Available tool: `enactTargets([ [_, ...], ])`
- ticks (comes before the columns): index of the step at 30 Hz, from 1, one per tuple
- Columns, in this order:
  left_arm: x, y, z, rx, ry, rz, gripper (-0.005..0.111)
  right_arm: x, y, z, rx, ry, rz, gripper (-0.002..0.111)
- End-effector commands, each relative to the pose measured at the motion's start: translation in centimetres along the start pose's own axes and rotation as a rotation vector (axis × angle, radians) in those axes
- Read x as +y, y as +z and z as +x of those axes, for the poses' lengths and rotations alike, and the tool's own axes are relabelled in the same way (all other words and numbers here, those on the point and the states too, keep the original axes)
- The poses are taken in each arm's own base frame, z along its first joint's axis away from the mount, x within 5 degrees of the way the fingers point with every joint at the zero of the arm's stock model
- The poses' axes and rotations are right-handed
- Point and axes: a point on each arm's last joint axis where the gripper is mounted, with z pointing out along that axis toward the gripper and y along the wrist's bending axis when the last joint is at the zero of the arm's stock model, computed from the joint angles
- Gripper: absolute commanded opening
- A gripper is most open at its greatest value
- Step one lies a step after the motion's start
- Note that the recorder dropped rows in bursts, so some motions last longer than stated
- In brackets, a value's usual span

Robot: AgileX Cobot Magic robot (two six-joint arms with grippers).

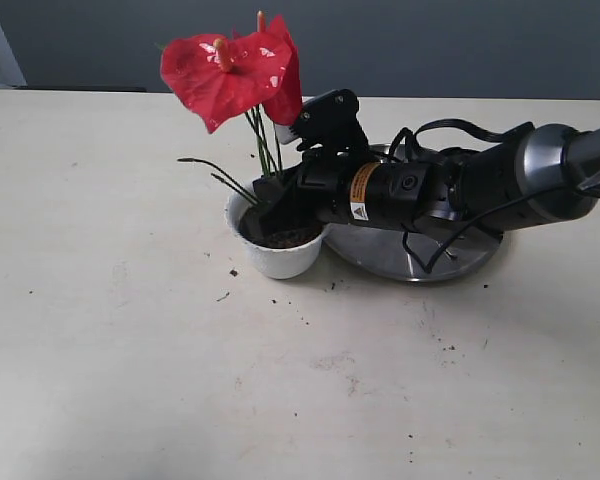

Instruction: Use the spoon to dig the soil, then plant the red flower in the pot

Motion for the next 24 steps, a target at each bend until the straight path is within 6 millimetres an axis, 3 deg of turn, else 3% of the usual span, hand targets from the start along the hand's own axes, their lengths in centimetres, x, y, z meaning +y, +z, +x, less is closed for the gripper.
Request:
enactTargets([
  [1,-0.01,-0.04,-0.01,-0.004,-0.002,0.002,0.000,0.07,0.74,3.98,0.212,-0.007,0.040,0.000],
  [11,-0.01,-0.04,-0.01,-0.004,-0.002,0.002,0.000,0.04,0.73,4.04,0.219,-0.012,0.043,0.001],
  [18,-0.01,-0.04,-0.01,-0.004,-0.002,0.002,0.000,0.06,0.73,4.01,0.216,-0.011,0.040,0.031],
  [24,-0.01,-0.04,-0.01,-0.004,-0.002,0.002,0.000,0.15,0.30,3.19,0.192,-0.010,0.046,0.033],
])
